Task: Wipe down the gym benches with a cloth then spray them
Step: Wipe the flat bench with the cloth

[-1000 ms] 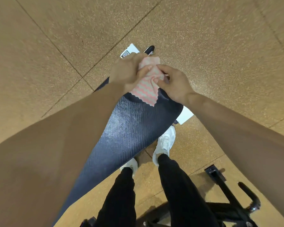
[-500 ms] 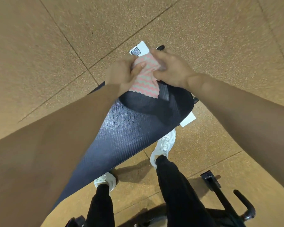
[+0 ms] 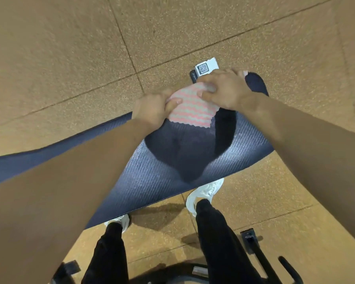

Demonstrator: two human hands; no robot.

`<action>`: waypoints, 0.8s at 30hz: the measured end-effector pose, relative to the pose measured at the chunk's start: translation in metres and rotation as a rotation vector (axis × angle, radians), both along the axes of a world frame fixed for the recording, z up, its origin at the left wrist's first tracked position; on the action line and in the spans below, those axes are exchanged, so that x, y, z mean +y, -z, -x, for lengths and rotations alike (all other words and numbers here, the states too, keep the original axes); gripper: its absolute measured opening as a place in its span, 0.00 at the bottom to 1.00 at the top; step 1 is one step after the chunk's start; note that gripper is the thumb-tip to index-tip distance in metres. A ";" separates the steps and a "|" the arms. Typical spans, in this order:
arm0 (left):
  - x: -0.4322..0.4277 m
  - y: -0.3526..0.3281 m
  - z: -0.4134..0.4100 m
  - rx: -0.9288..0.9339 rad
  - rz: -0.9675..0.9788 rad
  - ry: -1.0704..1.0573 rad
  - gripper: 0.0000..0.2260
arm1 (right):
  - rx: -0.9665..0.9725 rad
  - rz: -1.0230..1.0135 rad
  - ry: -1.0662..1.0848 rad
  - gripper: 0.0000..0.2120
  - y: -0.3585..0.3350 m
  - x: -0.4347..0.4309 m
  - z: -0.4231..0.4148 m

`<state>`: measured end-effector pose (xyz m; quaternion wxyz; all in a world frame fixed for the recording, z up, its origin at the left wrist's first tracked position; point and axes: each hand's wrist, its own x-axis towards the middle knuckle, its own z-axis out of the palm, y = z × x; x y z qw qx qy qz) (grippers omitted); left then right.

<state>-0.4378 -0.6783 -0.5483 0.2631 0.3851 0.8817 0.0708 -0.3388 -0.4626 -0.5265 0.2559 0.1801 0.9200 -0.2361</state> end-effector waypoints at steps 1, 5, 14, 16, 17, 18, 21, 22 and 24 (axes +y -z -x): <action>-0.012 0.000 0.004 -0.011 -0.001 -0.018 0.22 | -0.018 -0.007 -0.025 0.22 -0.002 -0.008 0.006; -0.056 0.001 0.014 -0.033 -0.002 -0.051 0.21 | -0.056 -0.023 -0.085 0.22 -0.009 -0.044 0.025; -0.174 -0.022 0.046 -0.134 -0.058 -0.182 0.24 | -0.074 0.094 -0.247 0.29 -0.011 -0.143 0.064; -0.220 -0.031 0.051 -0.106 -0.048 -0.235 0.27 | -0.082 0.097 -0.268 0.29 -0.010 -0.168 0.071; -0.243 -0.036 0.051 -0.089 -0.026 -0.254 0.29 | -0.087 0.098 -0.261 0.27 -0.010 -0.178 0.074; -0.265 -0.040 0.051 -0.060 -0.003 -0.263 0.30 | -0.088 0.085 -0.260 0.23 -0.007 -0.187 0.077; -0.323 -0.048 0.046 0.097 0.068 -0.310 0.28 | -0.117 0.064 -0.260 0.15 -0.005 -0.216 0.088; -0.339 -0.050 0.043 0.144 0.088 -0.358 0.28 | -0.124 0.076 -0.255 0.17 -0.005 -0.228 0.092; -0.368 -0.051 0.037 0.190 0.144 -0.454 0.31 | -0.128 0.099 -0.248 0.20 -0.005 -0.253 0.100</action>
